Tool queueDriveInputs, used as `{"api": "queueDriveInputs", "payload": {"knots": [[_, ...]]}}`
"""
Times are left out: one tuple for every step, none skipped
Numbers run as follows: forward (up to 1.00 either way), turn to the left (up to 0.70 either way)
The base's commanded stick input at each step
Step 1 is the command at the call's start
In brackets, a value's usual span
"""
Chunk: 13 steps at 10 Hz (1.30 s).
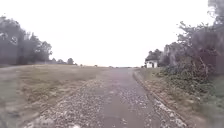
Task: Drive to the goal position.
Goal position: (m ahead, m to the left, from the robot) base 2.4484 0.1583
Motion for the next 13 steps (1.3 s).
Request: {"api": "queueDriveInputs", "payload": {"knots": [[0.45, 0.0], [0.45, 0.0], [0.45, 0.0], [0.45, 0.0], [0.45, -0.27], [0.45, -0.27], [0.45, -0.27], [0.45, -0.27], [0.45, -0.27], [0.45, -0.27], [0.45, -0.27], [0.45, -0.27], [0.45, -0.23]]}}
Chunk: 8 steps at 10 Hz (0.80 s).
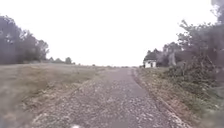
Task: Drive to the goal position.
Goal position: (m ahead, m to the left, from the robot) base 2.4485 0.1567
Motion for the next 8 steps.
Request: {"api": "queueDriveInputs", "payload": {"knots": [[0.45, -0.13], [0.45, -0.04], [0.45, 0.0], [0.45, 0.0], [0.45, 0.0], [0.45, 0.0], [0.45, 0.0], [0.45, 0.0]]}}
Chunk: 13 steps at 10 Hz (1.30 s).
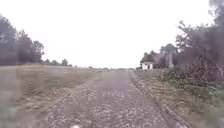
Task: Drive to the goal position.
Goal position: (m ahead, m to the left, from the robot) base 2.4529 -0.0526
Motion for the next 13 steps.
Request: {"api": "queueDriveInputs", "payload": {"knots": [[0.45, 0.0], [0.45, 0.0], [0.45, 0.0], [0.45, 0.0], [0.45, 0.0], [0.45, 0.0], [0.45, 0.0], [0.45, 0.0], [0.45, 0.0], [0.45, 0.0], [0.45, 0.0], [0.45, 0.0], [0.45, 0.0]]}}
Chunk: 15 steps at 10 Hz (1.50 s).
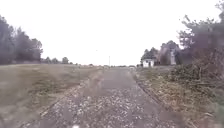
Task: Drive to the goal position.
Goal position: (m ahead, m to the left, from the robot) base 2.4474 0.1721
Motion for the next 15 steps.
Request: {"api": "queueDriveInputs", "payload": {"knots": [[0.45, 0.0], [0.45, 0.0], [0.45, 0.0], [0.45, 0.0], [0.45, 0.0], [0.45, 0.0], [0.45, 0.0], [0.45, 0.0], [0.45, 0.0], [0.45, 0.0], [0.45, 0.0], [0.45, 0.0], [0.45, 0.0], [0.45, 0.0], [0.45, 0.0]]}}
